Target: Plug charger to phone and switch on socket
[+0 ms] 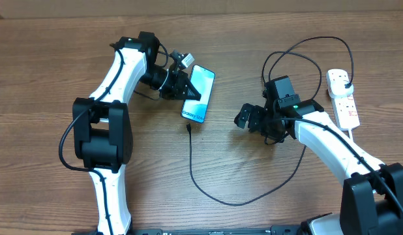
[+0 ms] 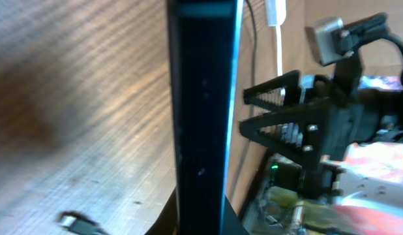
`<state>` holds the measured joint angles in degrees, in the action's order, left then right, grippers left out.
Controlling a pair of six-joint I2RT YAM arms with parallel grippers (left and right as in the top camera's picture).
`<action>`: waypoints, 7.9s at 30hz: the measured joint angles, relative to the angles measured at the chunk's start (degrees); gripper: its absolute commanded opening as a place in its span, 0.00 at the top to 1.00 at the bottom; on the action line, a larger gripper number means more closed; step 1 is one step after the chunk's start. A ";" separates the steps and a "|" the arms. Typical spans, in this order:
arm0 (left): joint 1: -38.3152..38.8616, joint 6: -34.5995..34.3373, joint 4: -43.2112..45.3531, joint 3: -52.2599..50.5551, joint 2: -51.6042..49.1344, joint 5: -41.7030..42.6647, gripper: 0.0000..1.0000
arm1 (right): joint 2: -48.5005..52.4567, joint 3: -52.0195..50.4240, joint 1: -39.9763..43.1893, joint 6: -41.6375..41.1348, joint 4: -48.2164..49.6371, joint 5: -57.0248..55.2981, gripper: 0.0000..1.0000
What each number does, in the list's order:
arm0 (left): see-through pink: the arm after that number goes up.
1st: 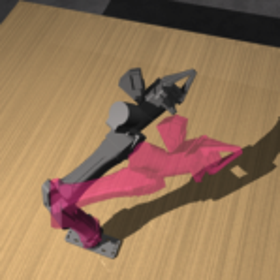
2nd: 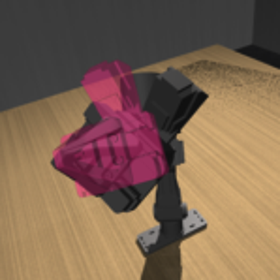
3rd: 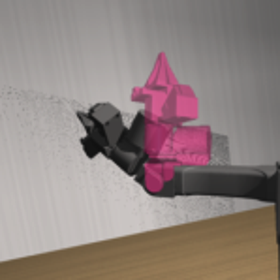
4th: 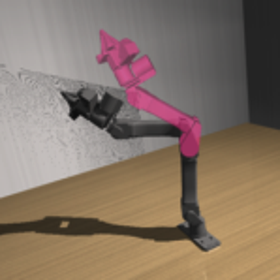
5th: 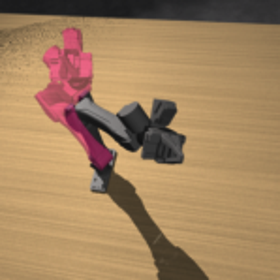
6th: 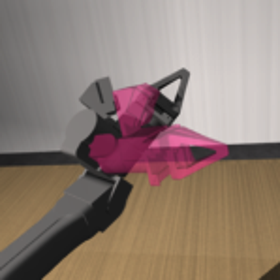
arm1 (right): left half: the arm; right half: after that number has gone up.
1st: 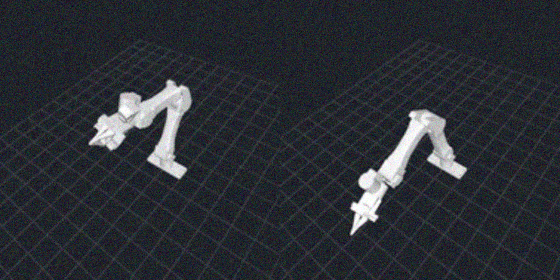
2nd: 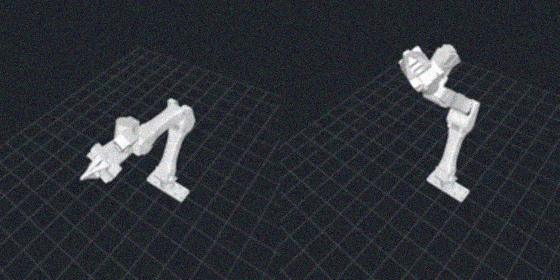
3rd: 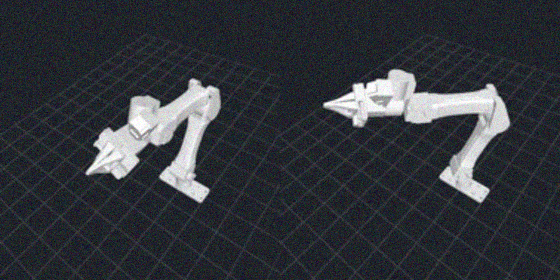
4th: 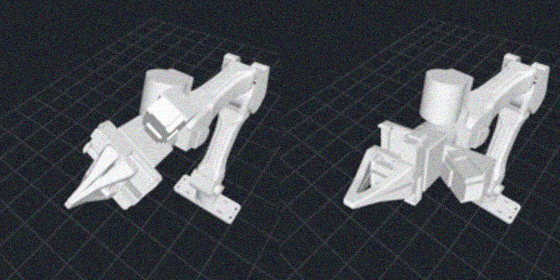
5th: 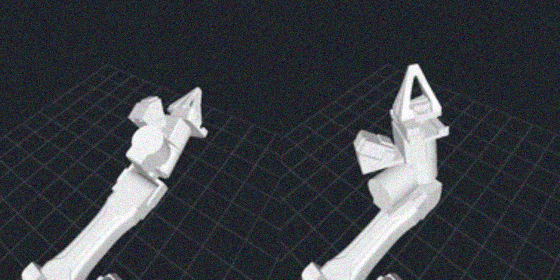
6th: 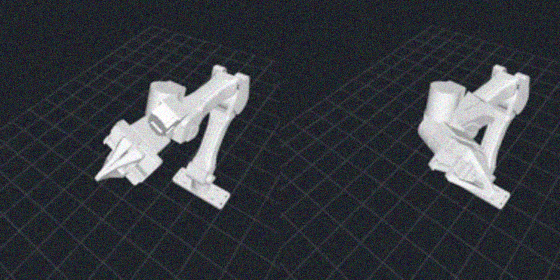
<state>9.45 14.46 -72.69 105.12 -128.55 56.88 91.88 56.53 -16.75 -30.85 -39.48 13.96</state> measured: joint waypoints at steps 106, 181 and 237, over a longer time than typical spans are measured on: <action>0.33 -34.10 -23.80 0.00 0.00 18.86 0.96 | 0.00 0.00 0.00 0.00 0.00 0.00 0.00; -0.35 -16.98 7.58 -0.11 0.00 -22.77 0.96 | 17.68 2.97 -34.97 -7.52 24.20 -26.05 0.93; -2.23 -4.79 8.04 -2.60 0.00 -4.46 0.95 | -0.15 5.99 -31.67 -11.76 6.93 -10.62 0.96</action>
<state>7.22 9.67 -64.64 102.52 -128.55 52.42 91.72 62.52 -48.42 -42.61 -32.56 3.33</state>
